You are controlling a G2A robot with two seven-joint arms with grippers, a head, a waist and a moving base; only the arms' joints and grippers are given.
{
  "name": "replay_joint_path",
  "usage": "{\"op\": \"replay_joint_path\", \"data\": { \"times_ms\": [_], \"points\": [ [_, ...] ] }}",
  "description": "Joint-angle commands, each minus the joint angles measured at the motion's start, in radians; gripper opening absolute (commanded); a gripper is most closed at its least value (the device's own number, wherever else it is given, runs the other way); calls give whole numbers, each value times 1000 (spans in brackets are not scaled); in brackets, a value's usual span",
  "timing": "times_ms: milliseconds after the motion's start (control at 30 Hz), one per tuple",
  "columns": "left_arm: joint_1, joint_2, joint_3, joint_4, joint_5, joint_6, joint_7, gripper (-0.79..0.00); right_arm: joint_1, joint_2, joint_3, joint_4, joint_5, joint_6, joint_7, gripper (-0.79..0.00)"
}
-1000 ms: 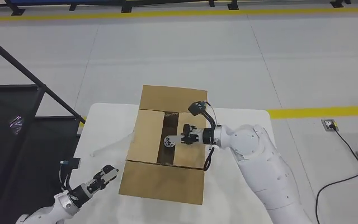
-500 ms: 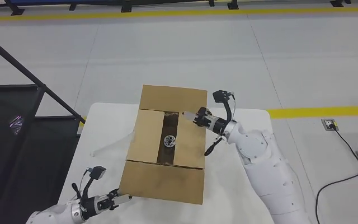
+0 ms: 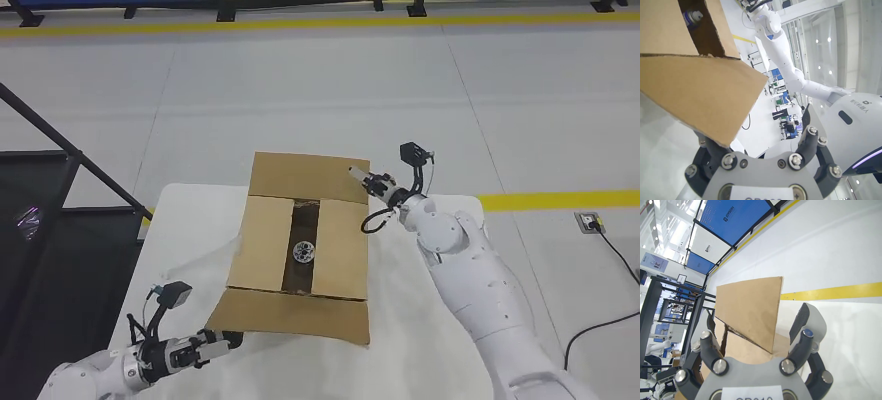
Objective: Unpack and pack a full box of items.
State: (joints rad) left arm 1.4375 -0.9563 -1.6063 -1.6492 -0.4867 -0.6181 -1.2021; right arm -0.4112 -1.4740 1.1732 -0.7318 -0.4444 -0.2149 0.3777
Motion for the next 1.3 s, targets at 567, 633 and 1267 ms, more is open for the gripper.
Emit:
{"op": "replay_joint_path", "data": {
  "times_ms": [567,633,1267],
  "points": [
    [-76,-13,8,23,-7,-17,301,0,213,-37,58,433,431,-498,389,0],
    [-83,-18,26,8,67,-11,378,0,216,-32,74,432,474,-531,451,0],
    [-217,-55,201,37,341,104,630,0,106,49,55,91,566,-430,796,0]
  ]
}}
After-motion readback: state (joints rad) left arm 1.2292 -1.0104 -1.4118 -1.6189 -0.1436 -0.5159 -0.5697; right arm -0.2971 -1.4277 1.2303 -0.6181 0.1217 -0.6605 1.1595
